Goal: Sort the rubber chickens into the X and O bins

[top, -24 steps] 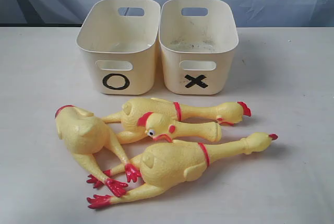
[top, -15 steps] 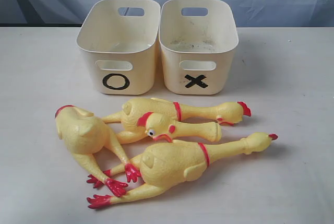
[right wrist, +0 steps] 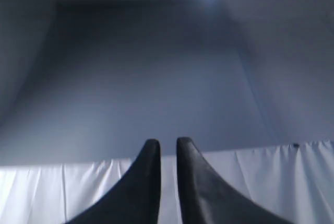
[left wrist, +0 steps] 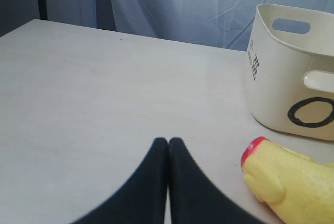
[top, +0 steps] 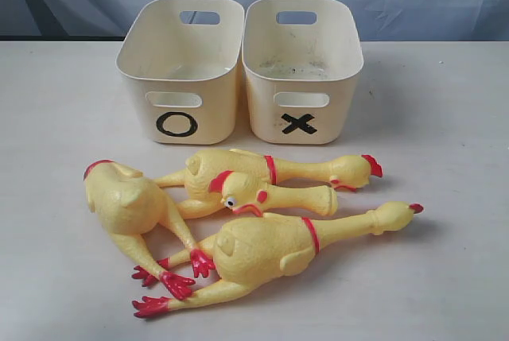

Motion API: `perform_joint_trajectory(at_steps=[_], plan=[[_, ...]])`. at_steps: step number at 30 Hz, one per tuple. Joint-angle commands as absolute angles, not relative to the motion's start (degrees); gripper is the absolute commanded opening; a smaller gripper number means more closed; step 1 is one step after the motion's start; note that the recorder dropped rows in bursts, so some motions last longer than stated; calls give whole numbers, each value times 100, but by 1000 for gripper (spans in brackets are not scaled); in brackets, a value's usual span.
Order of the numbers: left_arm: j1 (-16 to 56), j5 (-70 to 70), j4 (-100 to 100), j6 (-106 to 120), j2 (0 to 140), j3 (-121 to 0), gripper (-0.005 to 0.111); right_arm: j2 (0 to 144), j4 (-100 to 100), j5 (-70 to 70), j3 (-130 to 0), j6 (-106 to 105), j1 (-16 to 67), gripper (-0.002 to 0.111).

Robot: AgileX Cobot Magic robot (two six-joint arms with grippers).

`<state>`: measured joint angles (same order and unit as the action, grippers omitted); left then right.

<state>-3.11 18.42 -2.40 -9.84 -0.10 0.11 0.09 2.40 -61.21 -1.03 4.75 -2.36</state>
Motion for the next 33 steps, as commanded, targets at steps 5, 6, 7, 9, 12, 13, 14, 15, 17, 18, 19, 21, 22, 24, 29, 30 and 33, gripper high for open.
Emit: perform_joint_trajectory(at_steps=[5,6,7,9,12,13,14,15,17,18,19,21,22,24,29,30,33], plan=[[-260,1803,-228,-990,0,0,0,0,1529,-3275,-2249,1634,-267,13],[-260,1803,-228,-990,0,0,0,101,1113,-2850,-2575,1634,-267,13],[-260,1803,-228,-990,0,0,0,244,684,-2443,-2908,1659,-267,13],[-260,1803,-228,-990,0,0,0,601,126,-1671,-3510,2073,-267,13],[-260,1803,-228,-990,0,0,0,1078,58,-329,-4540,3640,-267,13],[-260,1803,-228,-990,0,0,0,1254,58,184,-4878,3723,-267,13],[-260,1803,-228,-990,0,0,0,1392,58,604,-5152,3712,-267,13],[-260,1803,-228,-990,0,0,0,1567,58,1232,-5511,3712,-267,13],[-260,1803,-228,-990,0,0,0,1884,58,2439,-6159,3522,-267,13],[-260,1803,-228,-990,0,0,0,2072,58,3007,-6474,3225,-242,13],[-260,1803,-228,-990,0,0,0,2257,131,3383,-6723,2986,-174,13],[-260,1803,-228,-990,0,0,0,2625,361,3925,-7047,2595,-49,13],[-260,1803,-228,-990,0,0,0,2805,539,4209,-7185,2362,13,13],[-260,1803,-228,-990,0,0,0,3126,923,4754,-7373,1973,102,13],[-260,1803,-228,-990,0,0,0,3829,1604,5730,-7412,1281,144,13],[-260,1803,-228,-990,0,0,0,3955,1631,5780,-7412,888,144,13],[-260,1803,-228,-990,0,0,0,4284,2236,5777,-7412,175,144,13]])
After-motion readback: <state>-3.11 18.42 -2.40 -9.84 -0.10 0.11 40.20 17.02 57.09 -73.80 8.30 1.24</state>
